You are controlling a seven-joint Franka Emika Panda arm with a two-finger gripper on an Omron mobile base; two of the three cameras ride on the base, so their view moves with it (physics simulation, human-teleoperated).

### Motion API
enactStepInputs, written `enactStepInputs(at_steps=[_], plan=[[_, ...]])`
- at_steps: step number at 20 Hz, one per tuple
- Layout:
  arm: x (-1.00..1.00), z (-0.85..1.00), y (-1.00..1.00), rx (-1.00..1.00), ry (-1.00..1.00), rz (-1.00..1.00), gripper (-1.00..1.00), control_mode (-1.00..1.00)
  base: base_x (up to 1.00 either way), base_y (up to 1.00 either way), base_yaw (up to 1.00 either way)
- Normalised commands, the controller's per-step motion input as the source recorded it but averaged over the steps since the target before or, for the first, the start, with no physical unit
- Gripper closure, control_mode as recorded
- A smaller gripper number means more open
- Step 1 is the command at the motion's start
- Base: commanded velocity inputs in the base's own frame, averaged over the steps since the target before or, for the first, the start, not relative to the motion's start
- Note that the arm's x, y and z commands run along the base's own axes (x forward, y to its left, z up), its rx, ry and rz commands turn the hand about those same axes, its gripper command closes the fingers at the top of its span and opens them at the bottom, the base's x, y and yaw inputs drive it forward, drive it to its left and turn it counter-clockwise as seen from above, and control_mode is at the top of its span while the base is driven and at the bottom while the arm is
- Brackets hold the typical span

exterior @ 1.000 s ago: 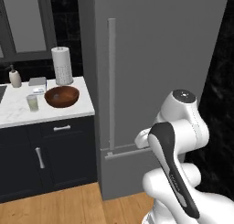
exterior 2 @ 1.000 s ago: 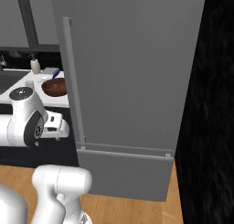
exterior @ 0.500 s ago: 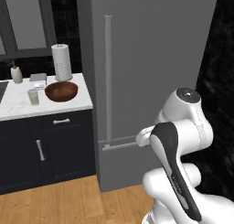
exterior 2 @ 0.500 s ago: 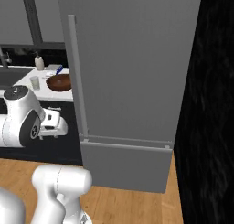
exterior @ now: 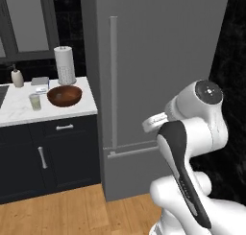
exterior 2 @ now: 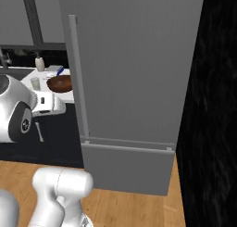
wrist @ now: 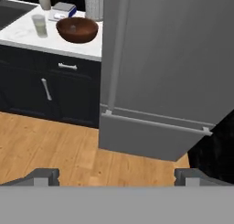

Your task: Grab a lemon wedge from the fridge and one ice cube from the ice bowl, and put them in the glass of lemonade.

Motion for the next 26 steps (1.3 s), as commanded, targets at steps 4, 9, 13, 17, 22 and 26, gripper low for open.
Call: enactStepInputs(at_steps=[4,9,13,17,22,26], plan=[[0.99,0.49,0.00,0.01,-0.12,0.00,-1.00,-1.00,0.00,0.00,0.00],[0.86,0.07,0.00,0.16,-0.06,0.03,-1.00,-1.00,0.00,0.00,0.00],[0.97,-0.08,0.18,0.09,-0.06,0.00,-1.00,-1.00,0.00,0.00,0.00],[0.66,-0.23,0.17,0.00,-0.07,-0.03,-1.00,-1.00,0.00,0.00,0.00],[0.55,-0.19,0.28,0.00,-0.08,-0.08,-1.00,-1.00,0.00,0.00,0.00],[0.67,-0.02,0.07,0.00,0.00,-0.09,-1.00,-1.00,0.00,0.00,0.00]])
